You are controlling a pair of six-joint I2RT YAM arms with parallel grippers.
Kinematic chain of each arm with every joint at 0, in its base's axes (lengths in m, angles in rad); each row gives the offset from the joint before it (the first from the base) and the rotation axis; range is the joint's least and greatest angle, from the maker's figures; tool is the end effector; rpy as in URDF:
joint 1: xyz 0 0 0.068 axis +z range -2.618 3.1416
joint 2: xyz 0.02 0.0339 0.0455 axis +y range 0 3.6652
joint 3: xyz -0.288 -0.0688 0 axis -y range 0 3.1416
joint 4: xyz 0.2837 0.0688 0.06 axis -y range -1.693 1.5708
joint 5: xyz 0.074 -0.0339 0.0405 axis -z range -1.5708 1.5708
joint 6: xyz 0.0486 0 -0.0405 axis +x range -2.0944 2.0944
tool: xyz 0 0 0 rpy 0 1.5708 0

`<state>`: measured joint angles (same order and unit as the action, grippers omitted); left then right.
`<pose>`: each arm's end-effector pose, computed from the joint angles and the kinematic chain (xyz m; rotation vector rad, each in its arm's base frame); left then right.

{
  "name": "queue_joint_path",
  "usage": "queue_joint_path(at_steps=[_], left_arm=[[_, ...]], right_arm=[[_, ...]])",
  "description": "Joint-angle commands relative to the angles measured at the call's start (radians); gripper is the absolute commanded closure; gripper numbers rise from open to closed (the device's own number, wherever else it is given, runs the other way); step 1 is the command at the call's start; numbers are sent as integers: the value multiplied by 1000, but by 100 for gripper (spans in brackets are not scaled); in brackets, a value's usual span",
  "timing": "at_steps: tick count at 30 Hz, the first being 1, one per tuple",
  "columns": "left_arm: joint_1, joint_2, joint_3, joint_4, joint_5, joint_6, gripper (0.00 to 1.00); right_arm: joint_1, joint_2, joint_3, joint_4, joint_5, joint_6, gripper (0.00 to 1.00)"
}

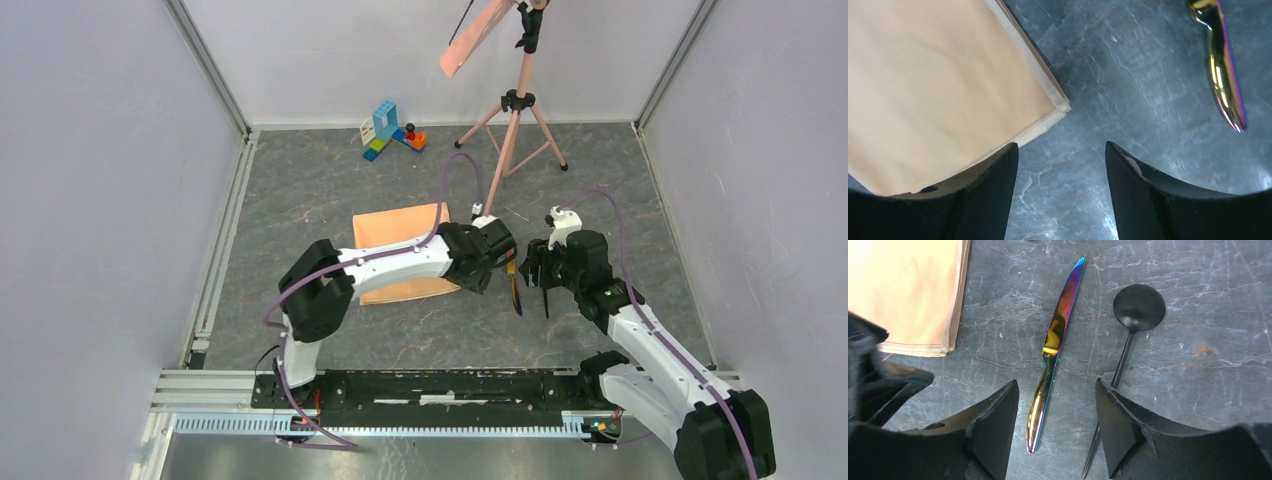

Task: Fold the napkin into a case and place the utensils inside
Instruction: Pick up the top corner of the square folded napkin from the center of the board.

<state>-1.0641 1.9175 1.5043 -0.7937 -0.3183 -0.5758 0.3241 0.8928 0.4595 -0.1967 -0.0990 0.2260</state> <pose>0.2290 -0.3813 0.2131 0.5675 2.6035 -0.0666 0.2079 0.0749 0.2011 -0.1653 2.2223 0.4139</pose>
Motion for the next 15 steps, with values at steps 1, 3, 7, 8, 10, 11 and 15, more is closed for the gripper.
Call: queue_joint_path(at_steps=[1,3,7,8,10,11,15], left_arm=[[1,86,120,-83,-133,-43,30],[2,120,156,-93,-144,-41,31],[1,164,184,-98,-135,-51,34],[2,172,189,-98,-131,-53,35],[2,186,190,-97,-134,-60,36],[1,190,188,-95,-136,-63,38],[2,196,170,-71,-136,-65,45]], right_arm=[[-19,-38,-12,36,25,-46,36],[-31,-31,-19,37,19,-44,36],[-48,-24,-29,45,-5,-43,36],[-54,-26,-31,47,-5,-43,36],[-62,-25,-33,48,-6,-41,36],[-65,-25,-33,47,-7,-41,36],[-72,-28,-42,48,-18,-41,36]])
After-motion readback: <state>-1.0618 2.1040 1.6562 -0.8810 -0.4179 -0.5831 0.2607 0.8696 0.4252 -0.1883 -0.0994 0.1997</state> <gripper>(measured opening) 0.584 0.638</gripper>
